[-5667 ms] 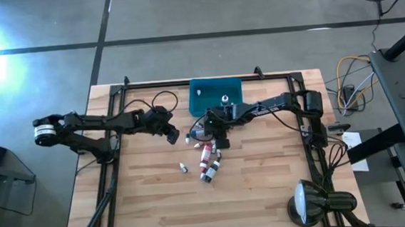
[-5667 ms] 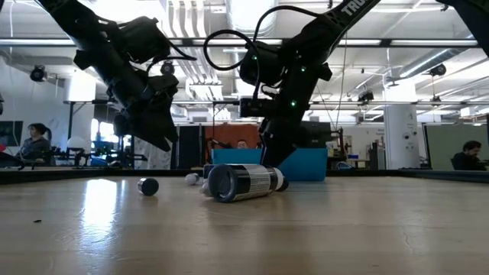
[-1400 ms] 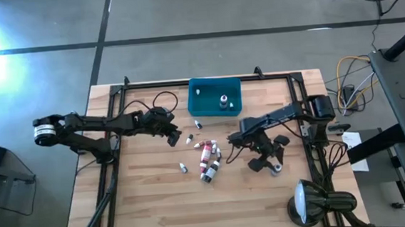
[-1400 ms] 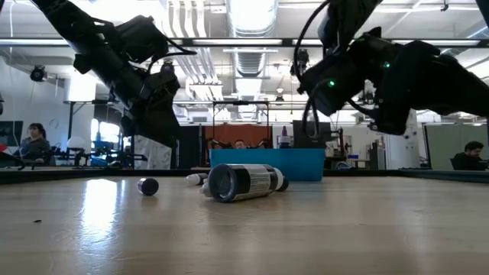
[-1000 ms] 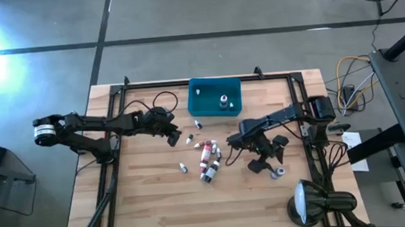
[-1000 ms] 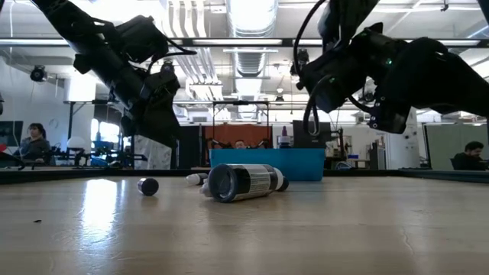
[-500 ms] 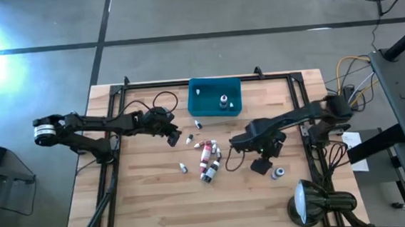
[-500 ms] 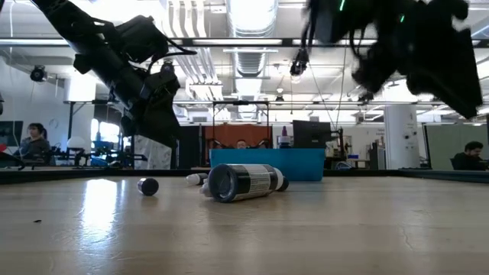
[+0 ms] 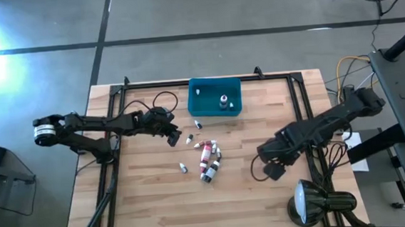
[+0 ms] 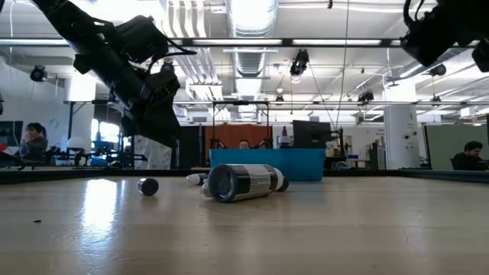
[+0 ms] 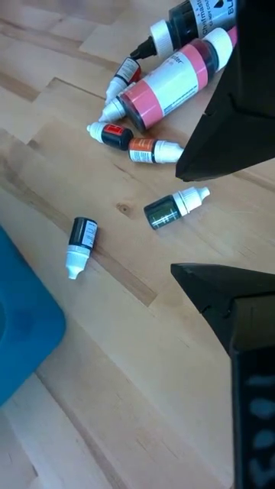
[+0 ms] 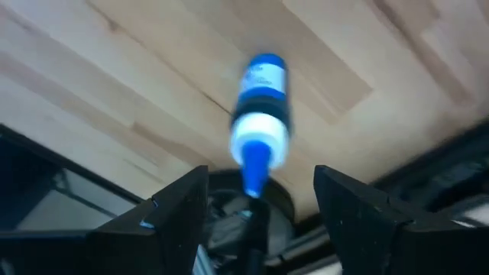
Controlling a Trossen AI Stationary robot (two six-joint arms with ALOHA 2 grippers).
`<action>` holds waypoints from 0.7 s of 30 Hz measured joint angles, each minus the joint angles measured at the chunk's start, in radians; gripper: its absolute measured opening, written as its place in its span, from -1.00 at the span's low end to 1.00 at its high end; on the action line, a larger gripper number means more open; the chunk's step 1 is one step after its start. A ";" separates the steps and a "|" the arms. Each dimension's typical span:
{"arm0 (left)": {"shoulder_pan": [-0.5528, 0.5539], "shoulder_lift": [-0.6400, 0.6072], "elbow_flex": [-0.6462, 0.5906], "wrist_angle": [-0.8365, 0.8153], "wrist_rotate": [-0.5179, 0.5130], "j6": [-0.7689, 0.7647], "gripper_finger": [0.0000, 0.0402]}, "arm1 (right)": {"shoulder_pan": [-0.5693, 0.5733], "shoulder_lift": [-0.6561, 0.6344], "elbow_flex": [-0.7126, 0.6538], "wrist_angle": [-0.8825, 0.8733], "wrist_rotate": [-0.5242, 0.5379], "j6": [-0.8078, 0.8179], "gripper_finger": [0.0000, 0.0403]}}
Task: Pick & Place food coloring
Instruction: Put the large blue food coloring bottle into the blue bin
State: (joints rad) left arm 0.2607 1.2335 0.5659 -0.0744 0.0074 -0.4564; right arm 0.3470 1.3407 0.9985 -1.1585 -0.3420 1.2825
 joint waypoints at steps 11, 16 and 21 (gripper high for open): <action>0.000 0.000 0.000 -0.003 0.002 -0.029 -0.19 | 0.007 0.035 -0.069 0.048 -0.003 0.004 0.19; 0.000 0.000 0.000 -0.004 0.002 -0.031 -0.19 | 0.006 0.027 -0.066 0.047 0.000 0.055 0.13; 0.000 0.000 0.000 -0.004 0.005 -0.030 -0.19 | 0.006 0.030 -0.063 0.051 0.001 0.107 0.02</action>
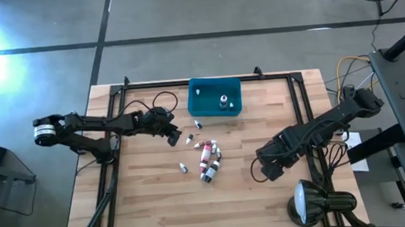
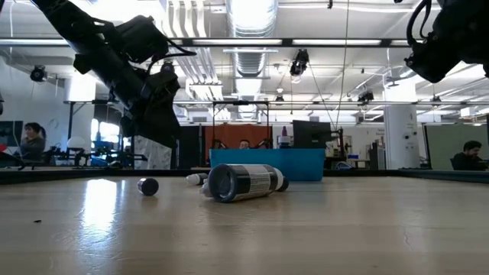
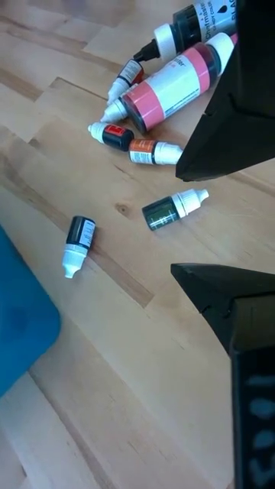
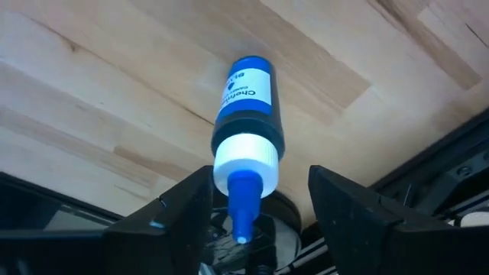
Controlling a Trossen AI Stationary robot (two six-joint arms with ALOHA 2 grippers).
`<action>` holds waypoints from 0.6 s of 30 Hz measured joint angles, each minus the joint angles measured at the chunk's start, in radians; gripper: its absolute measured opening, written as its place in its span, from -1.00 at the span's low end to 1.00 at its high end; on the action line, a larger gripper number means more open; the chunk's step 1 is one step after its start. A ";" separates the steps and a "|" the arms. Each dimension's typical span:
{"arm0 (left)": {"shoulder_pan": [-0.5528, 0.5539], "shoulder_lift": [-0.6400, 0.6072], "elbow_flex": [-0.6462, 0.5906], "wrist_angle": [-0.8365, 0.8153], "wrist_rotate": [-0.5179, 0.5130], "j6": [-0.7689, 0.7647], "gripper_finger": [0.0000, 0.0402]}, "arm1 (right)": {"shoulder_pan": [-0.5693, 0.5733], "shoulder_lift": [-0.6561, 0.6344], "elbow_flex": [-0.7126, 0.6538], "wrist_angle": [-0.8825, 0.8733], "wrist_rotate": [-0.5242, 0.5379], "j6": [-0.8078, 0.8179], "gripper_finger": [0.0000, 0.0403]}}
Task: Pick & Place food coloring
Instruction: Put the large blue food coloring bottle into the blue bin
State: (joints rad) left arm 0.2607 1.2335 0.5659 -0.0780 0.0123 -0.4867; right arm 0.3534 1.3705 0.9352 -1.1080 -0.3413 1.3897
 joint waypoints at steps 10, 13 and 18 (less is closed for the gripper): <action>0.000 0.000 0.000 -0.001 0.019 0.000 -0.19 | 0.000 0.006 0.000 0.036 0.000 0.026 -0.18; 0.000 0.000 0.000 -0.003 0.019 0.000 -0.19 | 0.000 0.006 0.000 0.039 0.000 0.042 -0.26; 0.000 0.000 0.000 -0.004 0.019 0.000 -0.19 | 0.000 0.005 0.000 0.039 -0.005 0.044 -0.43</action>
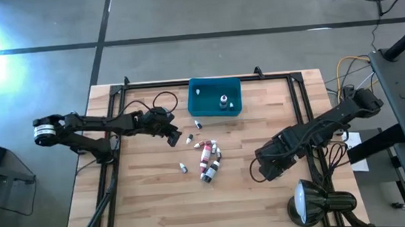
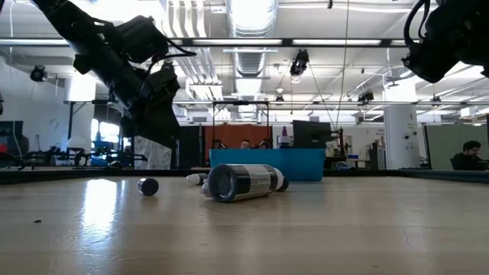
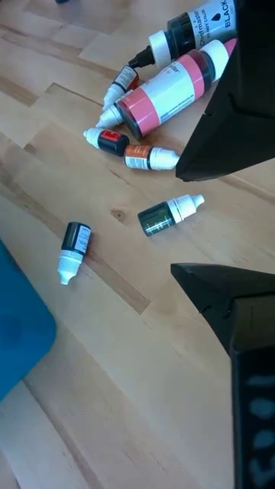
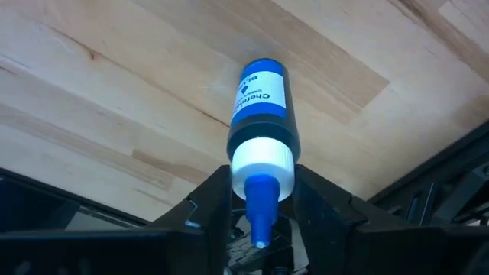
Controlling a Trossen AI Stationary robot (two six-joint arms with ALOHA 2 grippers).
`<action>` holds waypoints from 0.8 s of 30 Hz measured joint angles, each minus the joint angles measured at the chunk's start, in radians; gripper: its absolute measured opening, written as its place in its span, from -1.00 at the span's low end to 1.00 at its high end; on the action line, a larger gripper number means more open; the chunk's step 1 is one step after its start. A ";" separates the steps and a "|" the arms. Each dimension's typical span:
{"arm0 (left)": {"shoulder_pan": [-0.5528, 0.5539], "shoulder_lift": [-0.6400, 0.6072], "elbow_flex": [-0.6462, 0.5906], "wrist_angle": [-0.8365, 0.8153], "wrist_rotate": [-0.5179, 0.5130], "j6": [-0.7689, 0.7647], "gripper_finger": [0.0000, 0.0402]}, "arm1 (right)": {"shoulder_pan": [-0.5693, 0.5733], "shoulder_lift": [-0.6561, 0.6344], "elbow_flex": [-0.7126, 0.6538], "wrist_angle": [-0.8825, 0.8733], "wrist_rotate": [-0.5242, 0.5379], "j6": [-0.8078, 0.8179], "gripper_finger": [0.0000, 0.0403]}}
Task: Pick & Place food coloring
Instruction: Put the large blue food coloring bottle into the blue bin
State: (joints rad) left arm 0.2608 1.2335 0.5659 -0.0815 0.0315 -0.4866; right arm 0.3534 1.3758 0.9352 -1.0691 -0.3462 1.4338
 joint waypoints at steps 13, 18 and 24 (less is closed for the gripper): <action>0.000 0.000 0.000 -0.001 -0.001 0.000 -0.19 | -0.128 0.000 0.143 -0.102 0.221 -0.135 -0.53; 0.000 0.000 0.000 -0.001 -0.002 0.001 -0.19 | -0.327 0.066 0.354 -0.268 0.404 -0.382 -0.53; 0.000 0.000 0.000 -0.001 -0.003 0.000 -0.19 | -0.579 0.207 0.593 -0.429 0.570 -0.657 -0.53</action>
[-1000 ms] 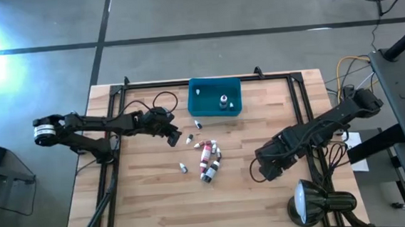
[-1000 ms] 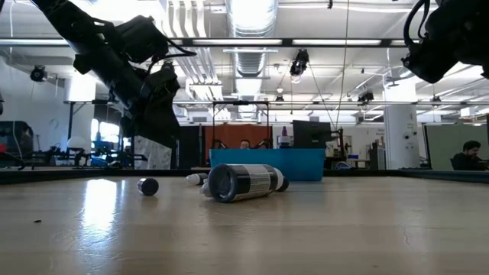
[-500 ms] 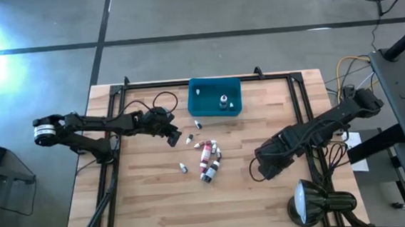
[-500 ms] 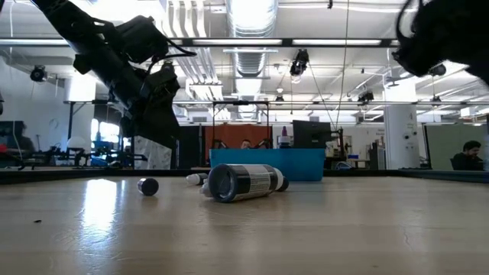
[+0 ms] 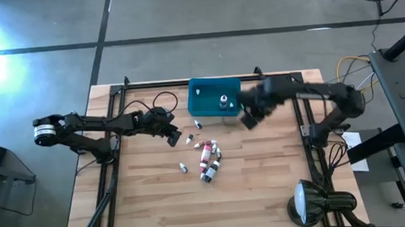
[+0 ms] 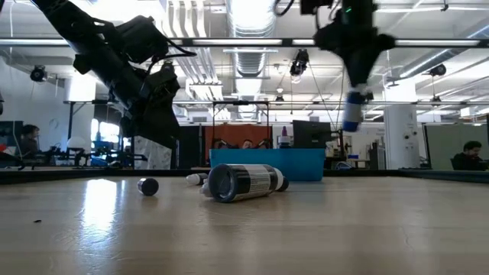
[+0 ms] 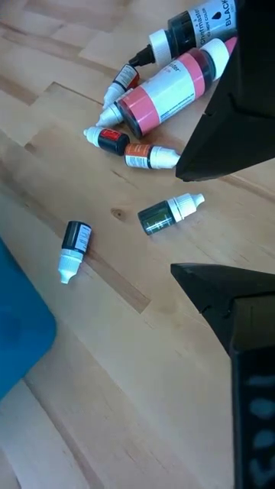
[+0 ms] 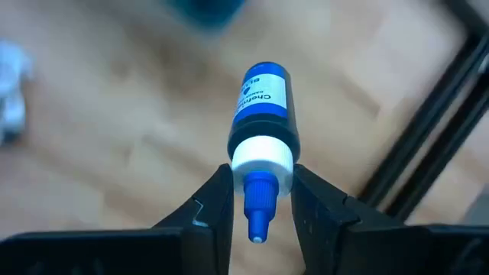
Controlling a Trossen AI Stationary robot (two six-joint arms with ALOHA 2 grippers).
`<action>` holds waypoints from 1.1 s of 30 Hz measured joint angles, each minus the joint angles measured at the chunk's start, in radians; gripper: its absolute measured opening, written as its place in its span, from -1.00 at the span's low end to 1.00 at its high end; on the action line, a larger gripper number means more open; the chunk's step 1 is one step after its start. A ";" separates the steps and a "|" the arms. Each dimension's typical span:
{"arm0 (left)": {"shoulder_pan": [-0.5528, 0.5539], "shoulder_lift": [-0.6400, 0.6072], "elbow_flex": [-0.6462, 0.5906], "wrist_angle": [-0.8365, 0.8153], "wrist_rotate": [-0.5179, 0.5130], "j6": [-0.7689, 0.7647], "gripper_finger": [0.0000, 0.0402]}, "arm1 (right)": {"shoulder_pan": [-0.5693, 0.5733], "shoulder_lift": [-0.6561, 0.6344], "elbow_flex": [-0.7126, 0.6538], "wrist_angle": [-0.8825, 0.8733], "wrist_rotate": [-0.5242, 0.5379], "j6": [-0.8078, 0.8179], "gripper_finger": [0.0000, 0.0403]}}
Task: Pick & Place food coloring
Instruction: Put the large blue food coloring bottle into the blue bin
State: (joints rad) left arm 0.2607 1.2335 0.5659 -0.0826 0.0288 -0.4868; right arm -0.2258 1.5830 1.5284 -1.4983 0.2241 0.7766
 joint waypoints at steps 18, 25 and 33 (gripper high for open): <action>0.002 0.000 0.000 0.000 -0.057 -0.020 -0.19 | -0.417 0.500 0.555 0.081 -0.182 -0.453 -0.53; 0.002 0.000 0.000 -0.002 -0.056 -0.061 -0.19 | -0.424 0.713 0.736 -0.068 -0.212 -0.506 -0.53; 0.002 0.000 0.000 -0.006 -0.056 -0.066 -0.19 | -0.423 0.758 0.765 -0.073 -0.276 -0.528 -0.35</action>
State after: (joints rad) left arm 0.2623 1.2339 0.5659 -0.0887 -0.0273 -0.5531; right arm -0.6493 2.3409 2.2935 -1.5715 -0.0518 0.2482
